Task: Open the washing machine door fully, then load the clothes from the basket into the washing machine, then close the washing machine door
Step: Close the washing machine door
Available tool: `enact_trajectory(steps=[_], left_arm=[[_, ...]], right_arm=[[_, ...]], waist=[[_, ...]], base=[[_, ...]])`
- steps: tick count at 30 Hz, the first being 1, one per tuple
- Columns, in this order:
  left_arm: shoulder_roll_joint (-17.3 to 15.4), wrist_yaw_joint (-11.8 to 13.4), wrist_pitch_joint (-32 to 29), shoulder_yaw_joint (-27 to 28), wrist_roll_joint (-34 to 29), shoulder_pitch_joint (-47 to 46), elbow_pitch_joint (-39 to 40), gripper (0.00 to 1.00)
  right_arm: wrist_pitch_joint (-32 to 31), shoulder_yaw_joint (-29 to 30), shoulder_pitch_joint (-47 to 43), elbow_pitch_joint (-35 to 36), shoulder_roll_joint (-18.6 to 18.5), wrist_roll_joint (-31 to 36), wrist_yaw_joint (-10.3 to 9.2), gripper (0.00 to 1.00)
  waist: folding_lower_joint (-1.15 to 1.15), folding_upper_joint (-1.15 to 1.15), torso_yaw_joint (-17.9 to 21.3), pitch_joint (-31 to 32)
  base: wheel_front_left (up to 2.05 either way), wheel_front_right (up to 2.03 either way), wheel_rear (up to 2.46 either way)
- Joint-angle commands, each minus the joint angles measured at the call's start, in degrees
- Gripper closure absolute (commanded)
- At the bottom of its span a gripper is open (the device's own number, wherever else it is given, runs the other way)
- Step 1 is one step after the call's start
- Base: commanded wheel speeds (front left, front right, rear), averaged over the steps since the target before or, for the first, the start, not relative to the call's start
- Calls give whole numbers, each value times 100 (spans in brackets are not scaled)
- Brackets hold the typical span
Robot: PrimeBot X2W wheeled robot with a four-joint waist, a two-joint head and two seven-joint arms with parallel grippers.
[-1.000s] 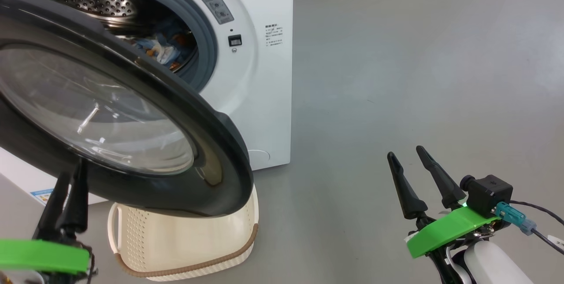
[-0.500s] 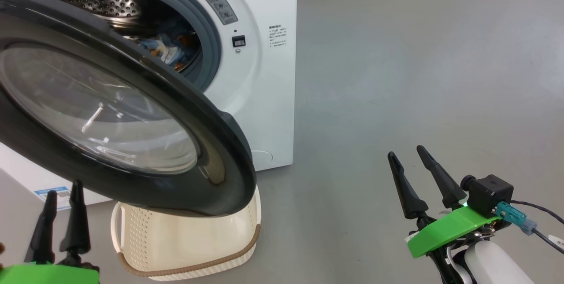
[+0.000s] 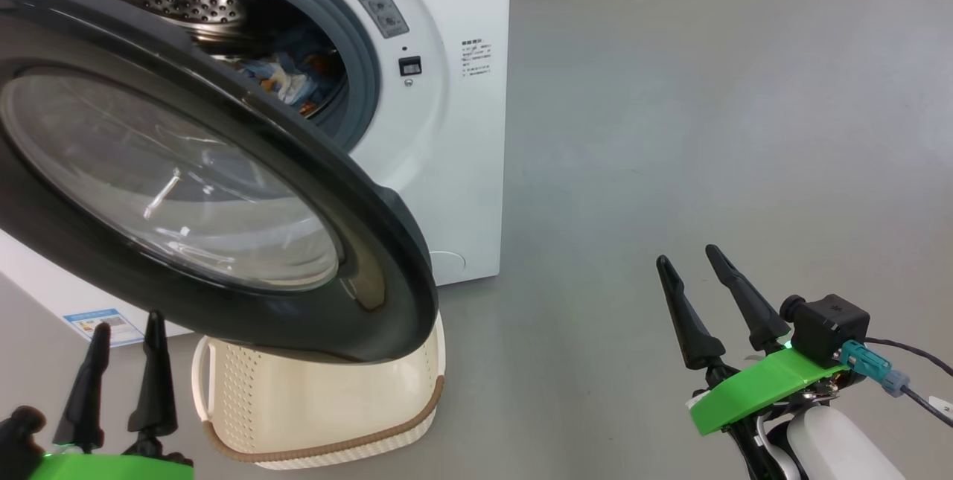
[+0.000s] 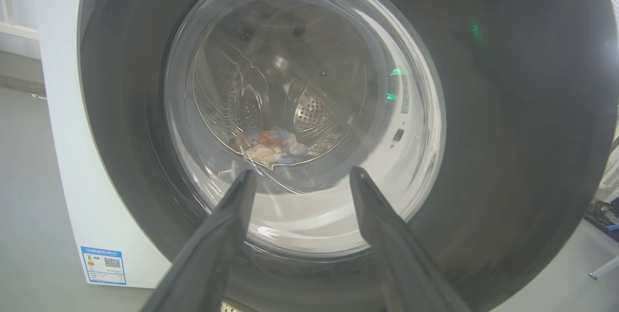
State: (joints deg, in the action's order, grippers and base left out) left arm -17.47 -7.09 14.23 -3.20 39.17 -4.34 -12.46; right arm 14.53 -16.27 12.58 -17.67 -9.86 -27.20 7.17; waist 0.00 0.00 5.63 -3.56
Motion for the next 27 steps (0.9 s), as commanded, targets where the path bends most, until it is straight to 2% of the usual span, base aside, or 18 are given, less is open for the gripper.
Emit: enact_trajectory(steps=[1, 14, 27], left_arm=[[-45, -3, 72, 273, -90, -80, 154, 0], [411, -37, 76, 473, -537, 93, 157, 0], [460, -39, 76, 411, -568, 161, 191, 0]], right_arm=[[47, -86, 131, 144, -75, 89, 32, 0], [47, -222, 124, 80, -203, 21, 32, 0], [47, -308, 86, 58, -251, -31, 32, 0]], waist=[[0, 0, -17, -1], [0, 0, -77, 158], [0, 0, -172, 253]], base=[[0, 0, 0], [0, 0, 0], [0, 0, 0]])
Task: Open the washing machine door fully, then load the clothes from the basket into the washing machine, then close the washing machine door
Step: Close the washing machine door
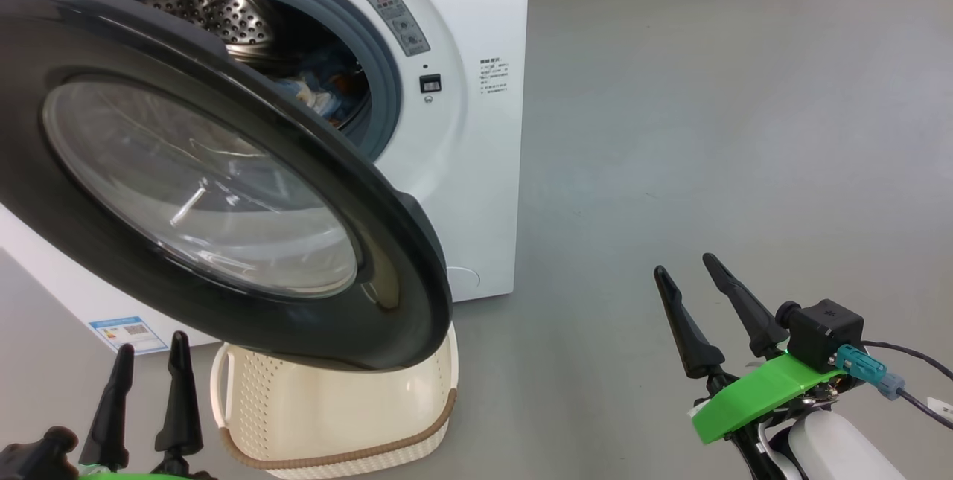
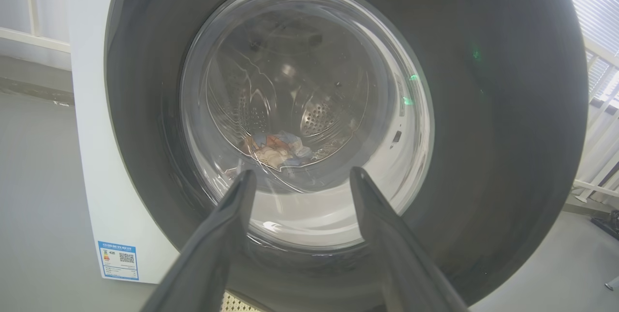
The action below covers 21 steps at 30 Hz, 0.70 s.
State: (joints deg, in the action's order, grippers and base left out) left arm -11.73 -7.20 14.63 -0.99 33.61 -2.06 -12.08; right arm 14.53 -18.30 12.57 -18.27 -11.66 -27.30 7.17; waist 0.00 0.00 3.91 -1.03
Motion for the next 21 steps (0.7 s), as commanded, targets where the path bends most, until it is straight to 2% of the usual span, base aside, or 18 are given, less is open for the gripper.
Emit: enact_trajectory(steps=[1, 21], left_arm=[[-115, -28, 37, 185, -4, -64, 154, 0], [-79, -28, 37, 208, 0, -51, 172, 0]], right_arm=[[47, -107, 81, 116, -71, -24, 32, 0], [47, -115, 85, 119, -76, -43, 32, 0]], waist=[[0, 0, -7, 3], [0, 0, -72, 0]], base=[[0, 0, 0], [0, 0, 0]])
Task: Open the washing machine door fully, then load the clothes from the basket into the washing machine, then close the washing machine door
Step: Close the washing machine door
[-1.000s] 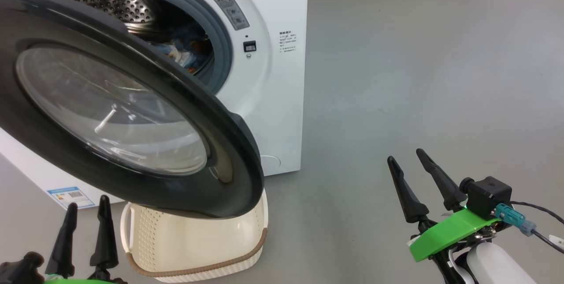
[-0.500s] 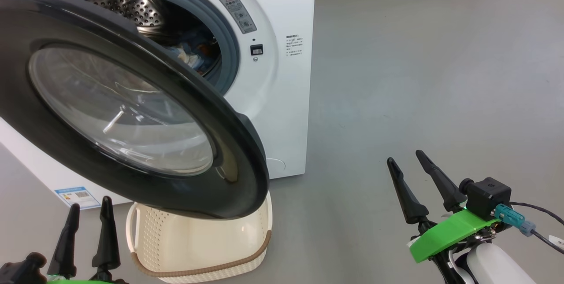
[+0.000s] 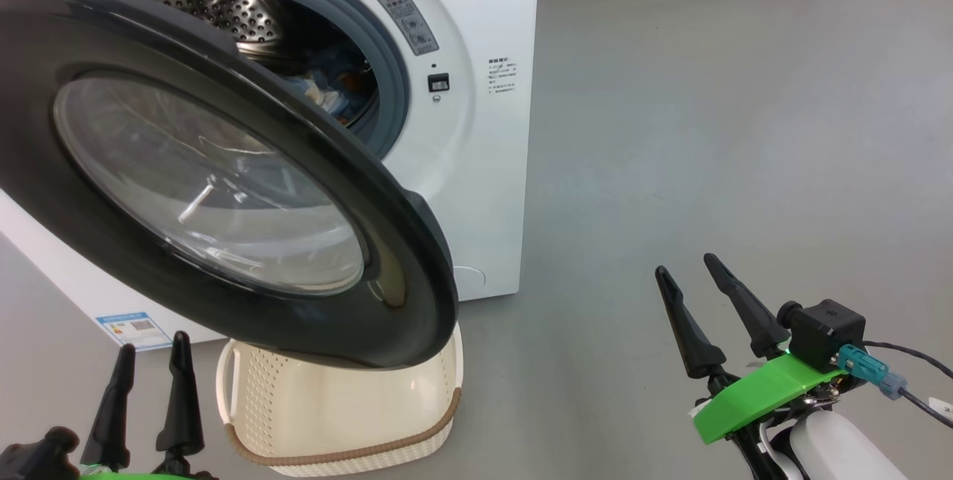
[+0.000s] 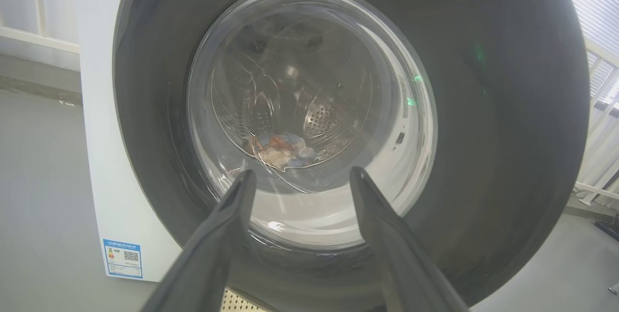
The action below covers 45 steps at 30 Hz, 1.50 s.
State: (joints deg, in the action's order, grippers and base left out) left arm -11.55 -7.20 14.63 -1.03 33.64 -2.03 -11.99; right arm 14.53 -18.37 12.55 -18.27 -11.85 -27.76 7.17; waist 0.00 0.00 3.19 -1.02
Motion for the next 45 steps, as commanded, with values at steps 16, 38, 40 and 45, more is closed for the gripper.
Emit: enact_trajectory(steps=[16, 38, 40, 45], left_arm=[[-85, -28, 37, 234, 0, -51, 204, 0], [-108, -28, 37, 185, 33, -157, 207, 0], [-113, -28, 37, 169, 39, -169, 196, 0], [-122, -28, 37, 141, 53, -194, 172, 0]], right_arm=[[47, -83, 87, 155, -43, 10, 32, 29], [47, -207, 525, 912, -59, 267, 32, 100], [47, -240, 604, 964, -53, 293, 32, 100], [47, -424, 791, 1113, -45, 348, 32, 100]], waist=[[0, 0, 9, -31], [0, 0, -187, -173], [0, 0, -251, -180], [0, 0, -424, -193]], base=[[0, 0, 0], [0, 0, 0], [0, 0, 0], [0, 0, 0]])
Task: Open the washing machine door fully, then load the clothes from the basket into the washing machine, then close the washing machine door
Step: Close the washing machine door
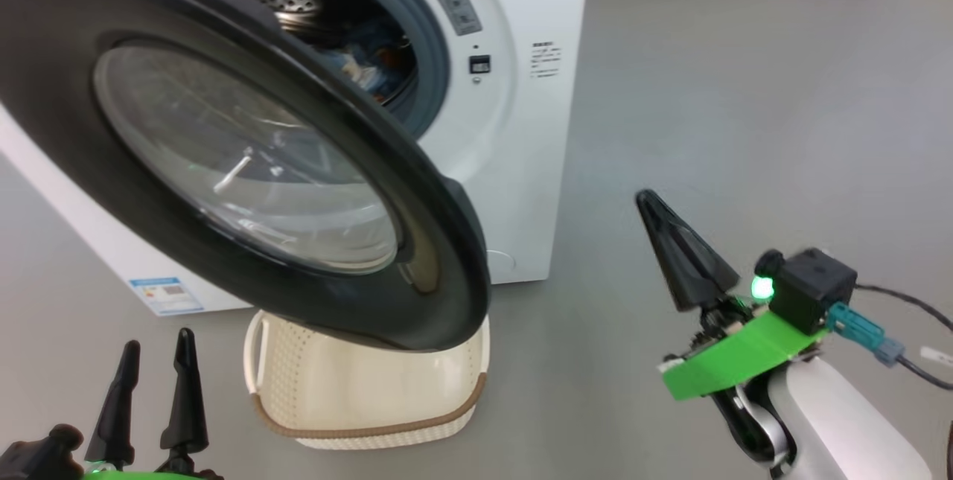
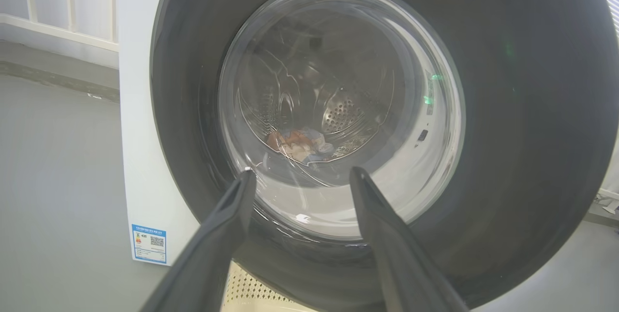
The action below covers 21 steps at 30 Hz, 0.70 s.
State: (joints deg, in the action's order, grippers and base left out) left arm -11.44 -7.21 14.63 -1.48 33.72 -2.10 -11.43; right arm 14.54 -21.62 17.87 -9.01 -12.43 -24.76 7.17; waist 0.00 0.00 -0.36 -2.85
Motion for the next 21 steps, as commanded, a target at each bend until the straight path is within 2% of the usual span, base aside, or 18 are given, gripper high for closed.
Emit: enact_trajectory(steps=[1, 12, 21], left_arm=[[-134, -27, 37, 183, 47, -191, 113, 0], [-136, -27, 37, 148, 78, -216, 52, 0], [-103, -27, 37, 131, 83, -192, 23, 0]], right_arm=[[46, -137, 296, 239, 18, 51, 32, 100], [46, -614, 626, 1079, 36, 101, 32, 100], [46, -1307, 566, 612, -129, -251, 32, 100]], waist=[[0, 0, -107, -14], [0, 0, -594, 1], [0, 0, -911, 52]], base=[[0, 0, 0], [0, 0, 0], [0, 0, 0]])
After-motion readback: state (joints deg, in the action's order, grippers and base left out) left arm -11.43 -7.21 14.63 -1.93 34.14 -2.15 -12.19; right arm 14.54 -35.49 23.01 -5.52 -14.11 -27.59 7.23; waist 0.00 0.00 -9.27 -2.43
